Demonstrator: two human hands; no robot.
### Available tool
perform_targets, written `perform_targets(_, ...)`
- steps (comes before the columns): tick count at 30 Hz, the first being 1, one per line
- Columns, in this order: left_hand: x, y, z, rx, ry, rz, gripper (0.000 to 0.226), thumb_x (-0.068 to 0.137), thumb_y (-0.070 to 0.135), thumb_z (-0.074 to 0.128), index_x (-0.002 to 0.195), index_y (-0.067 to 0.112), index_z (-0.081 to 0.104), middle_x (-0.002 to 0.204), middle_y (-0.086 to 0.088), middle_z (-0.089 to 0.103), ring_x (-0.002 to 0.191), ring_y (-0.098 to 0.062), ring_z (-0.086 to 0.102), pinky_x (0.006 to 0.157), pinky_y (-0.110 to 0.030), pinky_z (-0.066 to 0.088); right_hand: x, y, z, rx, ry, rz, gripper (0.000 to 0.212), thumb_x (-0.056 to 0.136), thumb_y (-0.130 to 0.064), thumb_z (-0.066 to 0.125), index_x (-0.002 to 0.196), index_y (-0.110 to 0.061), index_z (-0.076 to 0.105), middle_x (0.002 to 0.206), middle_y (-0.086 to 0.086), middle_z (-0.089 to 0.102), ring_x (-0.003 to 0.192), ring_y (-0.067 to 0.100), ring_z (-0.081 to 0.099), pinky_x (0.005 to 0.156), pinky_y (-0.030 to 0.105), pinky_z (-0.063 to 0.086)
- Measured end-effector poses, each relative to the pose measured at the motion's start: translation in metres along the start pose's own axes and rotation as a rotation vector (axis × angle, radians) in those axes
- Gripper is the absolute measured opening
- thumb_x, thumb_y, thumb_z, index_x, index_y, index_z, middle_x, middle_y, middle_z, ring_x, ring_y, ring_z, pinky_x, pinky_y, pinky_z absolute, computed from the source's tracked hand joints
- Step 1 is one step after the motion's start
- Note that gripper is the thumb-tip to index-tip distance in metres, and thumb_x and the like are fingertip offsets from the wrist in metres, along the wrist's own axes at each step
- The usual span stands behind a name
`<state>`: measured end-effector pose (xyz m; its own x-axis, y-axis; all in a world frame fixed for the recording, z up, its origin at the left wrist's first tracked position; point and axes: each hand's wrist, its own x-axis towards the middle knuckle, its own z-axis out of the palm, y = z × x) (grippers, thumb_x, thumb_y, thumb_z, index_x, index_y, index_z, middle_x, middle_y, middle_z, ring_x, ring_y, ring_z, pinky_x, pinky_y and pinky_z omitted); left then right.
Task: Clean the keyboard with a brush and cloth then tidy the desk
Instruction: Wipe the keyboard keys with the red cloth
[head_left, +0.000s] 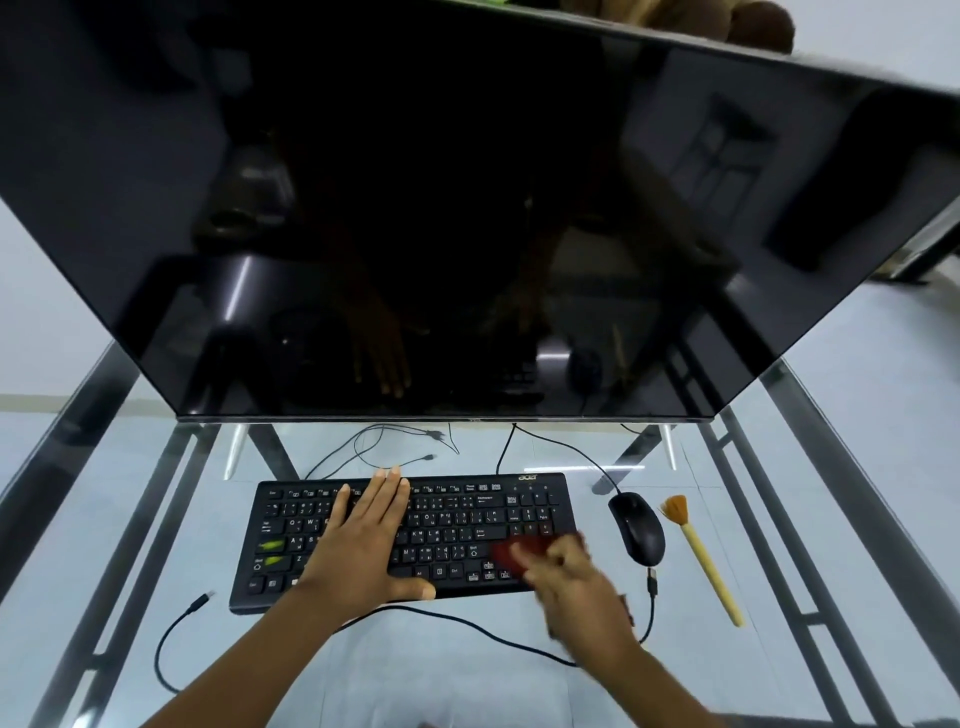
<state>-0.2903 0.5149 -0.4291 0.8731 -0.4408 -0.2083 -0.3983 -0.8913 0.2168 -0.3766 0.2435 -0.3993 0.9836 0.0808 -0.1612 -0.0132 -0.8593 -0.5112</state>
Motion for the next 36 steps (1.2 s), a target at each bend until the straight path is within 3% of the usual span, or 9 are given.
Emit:
perform_targets(3, 0.002, -0.001, 0.0, 0.002, 0.007, 0.01, 0.14, 0.044, 0.103, 0.009, 0.152, 0.015, -0.008, 0.158, 0.001, -0.019, 0.143, -0.014, -0.025, 0.116, -0.045, -0.014, 0.016, -0.006, -0.008, -0.1, 0.018, 0.06, 0.032, 0.085, -0.059, 0.057, 0.09, -0.028, 0.052, 0.082, 0.005, 0.069, 0.064, 0.023, 0.067, 0.049, 0.029, 0.047)
perform_targets(7, 0.001, -0.001, -0.001, 0.026, -0.019, 0.005, 0.143, 0.041, 0.102, 0.004, 0.152, 0.013, -0.009, 0.158, 0.0, -0.02, 0.143, -0.015, -0.025, 0.115, -0.046, -0.015, 0.054, 0.014, -0.018, -0.081, 0.31, 0.434, 0.031, 0.1, -0.027, 0.042, 0.128, -0.021, 0.053, 0.109, 0.013, 0.06, 0.086, 0.025, 0.064, 0.075, 0.029, 0.053)
perform_targets(12, 0.002, -0.006, -0.002, 0.04, -0.02, -0.006, 0.143, 0.041, 0.102, 0.004, 0.151, 0.013, -0.01, 0.157, 0.0, -0.02, 0.143, -0.016, -0.023, 0.115, -0.046, -0.013, 0.064, 0.0, -0.012, -0.223, 0.174, 0.2, 0.038, 0.101, -0.029, 0.041, 0.138, -0.023, 0.046, 0.116, 0.011, 0.051, 0.079, 0.027, 0.065, 0.075, 0.033, 0.056)
perform_targets(15, 0.0, -0.008, -0.001, 0.022, -0.002, 0.015, 0.142, 0.045, 0.103, 0.009, 0.152, 0.011, -0.001, 0.16, -0.002, -0.009, 0.145, -0.017, -0.017, 0.115, -0.047, -0.01, 0.077, 0.008, -0.024, -0.204, 0.192, 0.268, 0.035, 0.103, -0.03, 0.034, 0.132, -0.021, 0.051, 0.11, 0.012, 0.053, 0.077, 0.026, 0.066, 0.071, 0.031, 0.055)
perform_targets(20, 0.0, -0.006, -0.002, 0.029, 0.013, 0.016, 0.14, 0.046, 0.103, 0.009, 0.15, 0.012, -0.007, 0.156, 0.0, -0.017, 0.144, -0.018, -0.019, 0.113, -0.045, -0.013, 0.079, -0.026, -0.006, -0.113, 0.039, 0.033, 0.037, 0.102, -0.026, 0.036, 0.137, -0.026, 0.049, 0.126, 0.01, 0.05, 0.099, 0.027, 0.062, 0.082, 0.032, 0.052)
perform_targets(25, -0.002, -0.008, 0.002, 0.021, 0.029, 0.018, 0.136, 0.052, 0.103, 0.016, 0.152, 0.011, 0.005, 0.159, -0.002, -0.005, 0.146, -0.018, -0.01, 0.117, -0.048, -0.006, 0.09, -0.013, -0.016, -0.193, 0.215, 0.362, 0.033, 0.102, -0.028, 0.036, 0.129, -0.016, 0.052, 0.116, 0.015, 0.052, 0.08, 0.026, 0.067, 0.075, 0.037, 0.058)
perform_targets(30, -0.001, -0.006, -0.001, 0.003, 0.028, 0.009, 0.136, 0.052, 0.102, 0.019, 0.152, 0.012, 0.005, 0.16, -0.001, -0.005, 0.146, -0.016, -0.011, 0.113, -0.041, -0.015, 0.071, -0.046, 0.008, -0.202, -0.087, -0.136, 0.039, 0.101, -0.032, 0.042, 0.14, -0.03, 0.042, 0.115, 0.006, 0.049, 0.086, 0.026, 0.064, 0.074, 0.031, 0.052)
perform_targets(34, -0.001, 0.003, -0.005, 0.014, 0.004, -0.005, 0.134, 0.051, 0.098, 0.017, 0.15, 0.014, -0.015, 0.154, 0.002, -0.027, 0.142, -0.014, -0.027, 0.117, -0.041, -0.014, 0.095, -0.009, -0.019, -0.203, 0.13, 0.179, 0.036, 0.1, -0.029, 0.037, 0.134, -0.033, 0.047, 0.115, 0.01, 0.052, 0.088, 0.028, 0.062, 0.078, 0.036, 0.055)
perform_targets(36, 0.0, 0.009, -0.004, -0.001, 0.015, -0.01, 0.133, 0.053, 0.097, 0.02, 0.151, 0.013, -0.013, 0.156, 0.0, -0.024, 0.142, -0.014, -0.027, 0.118, -0.041, -0.013, 0.091, -0.023, -0.009, -0.155, 0.133, 0.161, 0.039, 0.098, -0.024, 0.038, 0.134, -0.035, 0.046, 0.116, 0.011, 0.052, 0.096, 0.031, 0.057, 0.081, 0.038, 0.052)
